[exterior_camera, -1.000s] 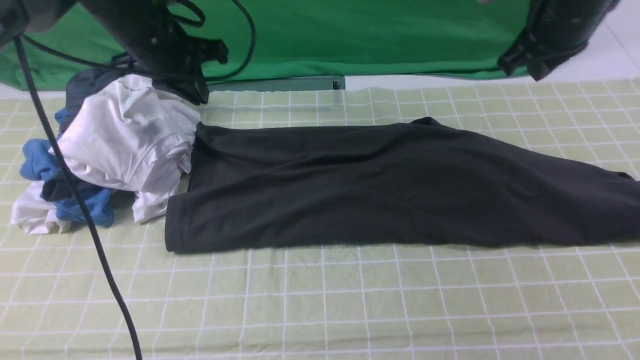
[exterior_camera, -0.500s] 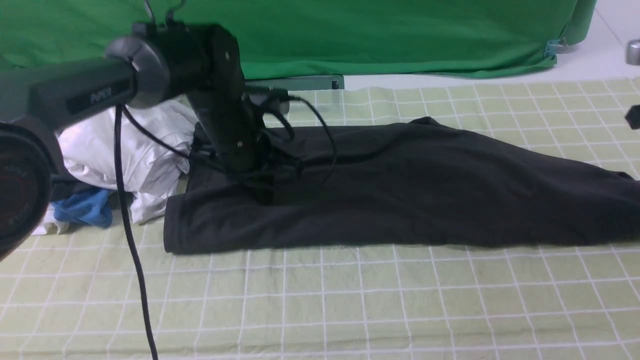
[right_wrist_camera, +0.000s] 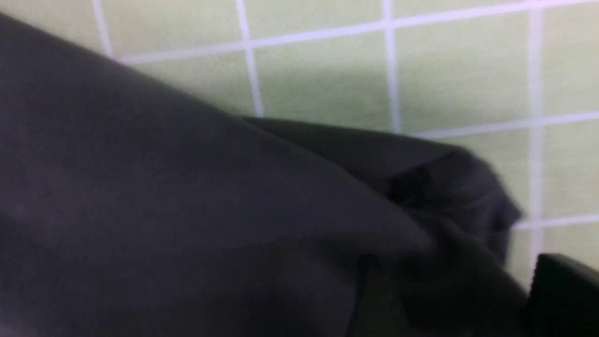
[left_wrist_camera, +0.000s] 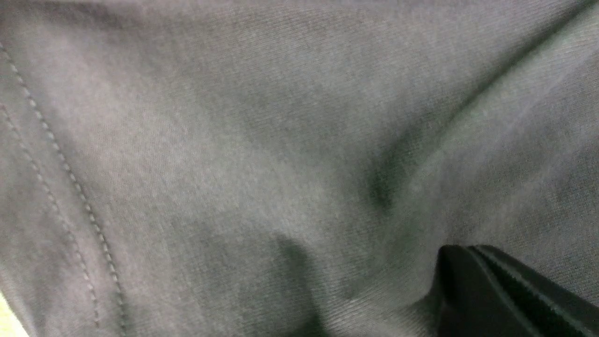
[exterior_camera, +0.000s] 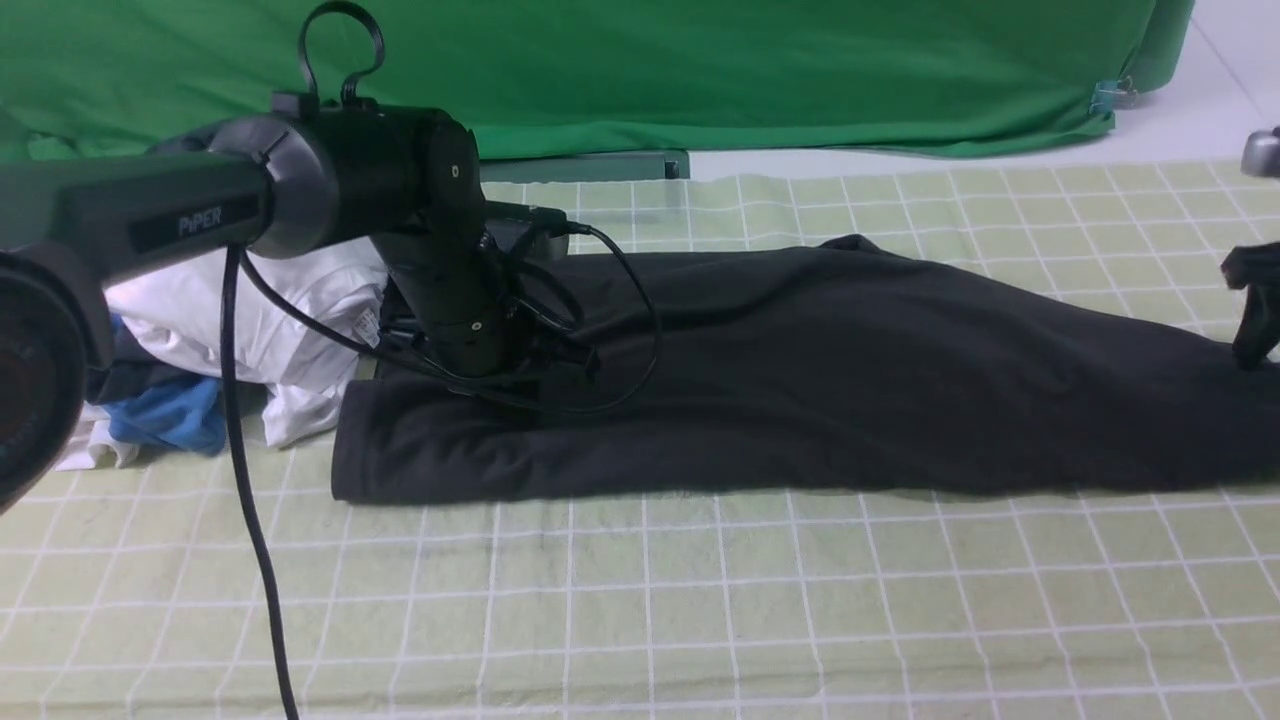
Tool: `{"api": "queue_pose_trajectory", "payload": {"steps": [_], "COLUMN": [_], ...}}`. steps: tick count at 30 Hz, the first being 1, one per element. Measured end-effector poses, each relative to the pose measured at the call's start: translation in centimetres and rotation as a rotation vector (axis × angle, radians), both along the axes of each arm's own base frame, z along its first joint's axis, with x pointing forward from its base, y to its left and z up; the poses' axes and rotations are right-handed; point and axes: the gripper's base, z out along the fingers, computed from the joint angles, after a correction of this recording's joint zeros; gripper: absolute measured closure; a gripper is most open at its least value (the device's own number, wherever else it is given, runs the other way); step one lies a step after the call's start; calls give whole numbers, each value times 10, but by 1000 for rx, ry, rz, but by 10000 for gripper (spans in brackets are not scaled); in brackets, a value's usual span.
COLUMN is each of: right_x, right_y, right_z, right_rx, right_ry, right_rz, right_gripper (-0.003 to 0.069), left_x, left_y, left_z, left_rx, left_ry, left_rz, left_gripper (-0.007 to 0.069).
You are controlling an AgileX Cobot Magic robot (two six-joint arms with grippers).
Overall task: Fold a long-sleeved shirt over a green coffee tablecloth.
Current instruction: 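Pull the folded dark garment lengthwise by its ends to straighten it flat on the table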
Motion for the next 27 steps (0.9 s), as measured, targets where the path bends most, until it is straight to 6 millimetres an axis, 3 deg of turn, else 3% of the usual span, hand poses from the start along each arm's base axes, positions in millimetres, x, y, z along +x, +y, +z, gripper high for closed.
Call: {"api": "queue_pose_trajectory", "payload": {"steps": [2, 4, 7, 14, 21, 26, 27], "right_x": [1, 1, 1, -5, -10, -14, -14], "right_y": [1, 1, 1, -5, -16, -27, -31], "right_z": [-7, -8, -4, 21, 21, 9, 6], "right_rx": [15, 19, 17, -77, -77, -87, -109], "right_ry": [17, 17, 0, -38, -7, 58, 69], "right_rz": [0, 14, 34, 72, 50, 19, 11], "right_gripper": [393, 547, 620, 628, 626, 524, 459], "left_x": [0, 0, 0, -1, -1, -1, -1], "left_y": [0, 0, 0, 0, 0, 0, 0], "left_z": [0, 0, 0, 0, 0, 1, 3], "left_rx": [-2, -2, -2, 0, -1, -3, -5], "left_ry": [0, 2, 3, 8, 9, 7, 3], "left_rz": [1, 1, 1, 0, 1, 7, 16], "left_gripper": [622, 620, 620, 619, 619, 619, 619]}}
